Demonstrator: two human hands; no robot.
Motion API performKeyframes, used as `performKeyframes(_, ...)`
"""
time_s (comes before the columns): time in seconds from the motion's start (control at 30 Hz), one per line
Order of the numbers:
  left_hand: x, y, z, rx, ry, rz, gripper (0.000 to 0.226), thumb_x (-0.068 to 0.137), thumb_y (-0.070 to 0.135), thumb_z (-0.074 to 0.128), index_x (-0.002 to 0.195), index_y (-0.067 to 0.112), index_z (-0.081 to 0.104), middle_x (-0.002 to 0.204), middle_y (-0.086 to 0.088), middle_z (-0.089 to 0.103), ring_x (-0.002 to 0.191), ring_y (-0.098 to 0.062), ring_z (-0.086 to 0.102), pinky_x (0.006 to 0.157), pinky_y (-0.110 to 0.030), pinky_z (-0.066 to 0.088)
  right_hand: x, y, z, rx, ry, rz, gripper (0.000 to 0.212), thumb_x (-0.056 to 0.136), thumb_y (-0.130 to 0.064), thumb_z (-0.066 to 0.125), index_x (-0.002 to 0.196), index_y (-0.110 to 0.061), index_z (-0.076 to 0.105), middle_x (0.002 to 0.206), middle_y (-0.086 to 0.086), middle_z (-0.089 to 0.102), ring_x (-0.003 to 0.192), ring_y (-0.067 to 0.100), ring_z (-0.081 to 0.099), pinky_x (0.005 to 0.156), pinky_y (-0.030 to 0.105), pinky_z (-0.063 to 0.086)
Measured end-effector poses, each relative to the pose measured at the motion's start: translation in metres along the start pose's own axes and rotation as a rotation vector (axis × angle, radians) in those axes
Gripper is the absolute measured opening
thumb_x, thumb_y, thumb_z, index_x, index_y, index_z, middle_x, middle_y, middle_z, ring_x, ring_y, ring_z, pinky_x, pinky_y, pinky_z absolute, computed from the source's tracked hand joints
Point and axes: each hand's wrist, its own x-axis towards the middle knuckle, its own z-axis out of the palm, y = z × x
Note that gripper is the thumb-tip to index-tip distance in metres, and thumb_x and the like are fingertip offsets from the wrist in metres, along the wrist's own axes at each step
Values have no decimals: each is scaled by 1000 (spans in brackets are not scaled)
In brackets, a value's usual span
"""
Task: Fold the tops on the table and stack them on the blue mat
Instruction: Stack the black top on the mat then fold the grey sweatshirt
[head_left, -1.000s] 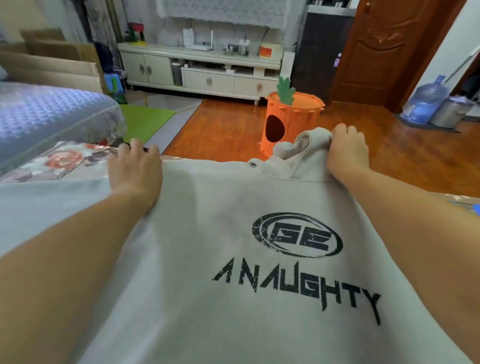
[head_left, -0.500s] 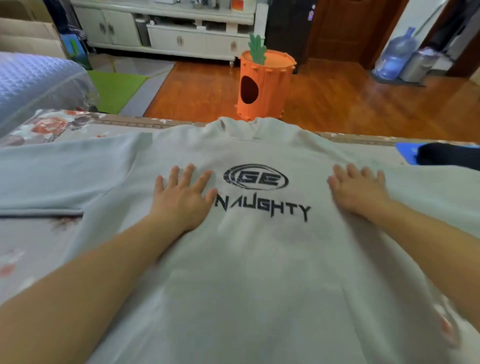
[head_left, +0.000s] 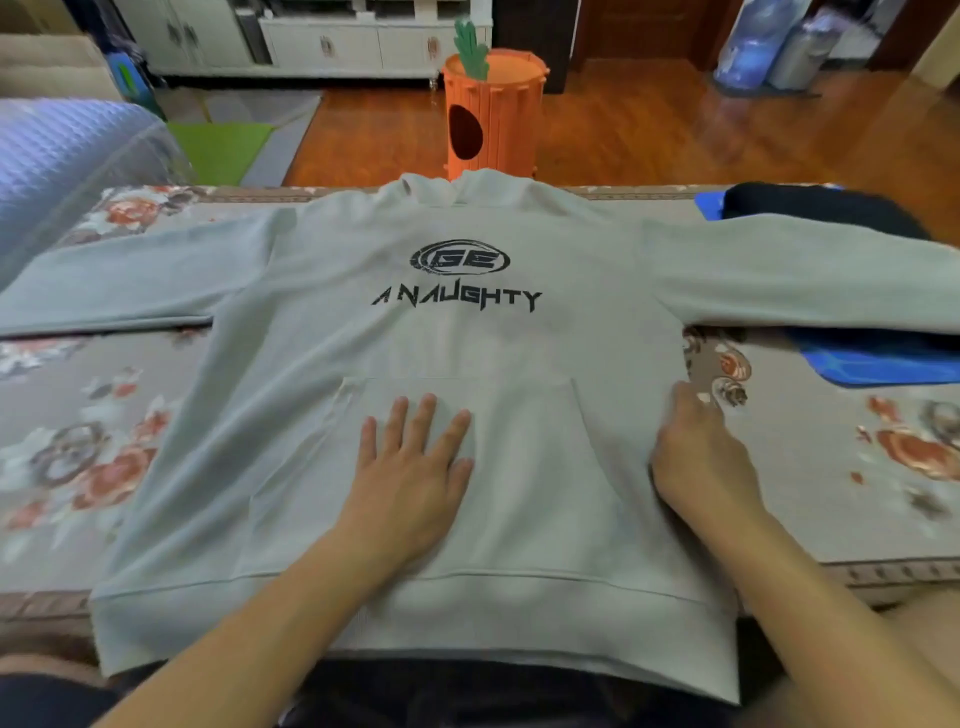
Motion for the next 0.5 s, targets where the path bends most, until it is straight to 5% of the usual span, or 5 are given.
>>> performKeyframes(0.13,-5,-4,-14,-31,-19,13,71,92,62,4,159,41,18,170,1,10,156,-27,6,126,-49,7,-5,26,-19,-2,78,16,44,102,-33,32,144,-22,35,125,25,49,93,44,55,81,49,46)
performKeyframes(0.27,-33,-39,-7,-12,-62,-107,83,81,70,-7,159,46,7,171,3,3,156,-27,4,125,-47,9,0,56,-39,-46,68,34,46,101,-38,37,146,-27,34,101,11,43,74,32,46,70,43,40)
performKeyframes(0.37,-58,-67,2,-55,-52,-293,70,91,70,2,158,49,1,171,3,-1,156,-27,-1,125,-52,7,-6,51,-37,-39,36,-1,71,101,-36,45,157,-40,2,105,8,37,83,39,51,73,44,37)
performKeyframes(0.5,-81,-91,1,-132,-12,-568,55,103,55,16,157,46,6,169,-4,1,154,-38,4,120,-62,11,-14,45,-31,-41,-30,25,67,100,-21,39,159,-29,9,120,19,48,102,44,53,84,47,42)
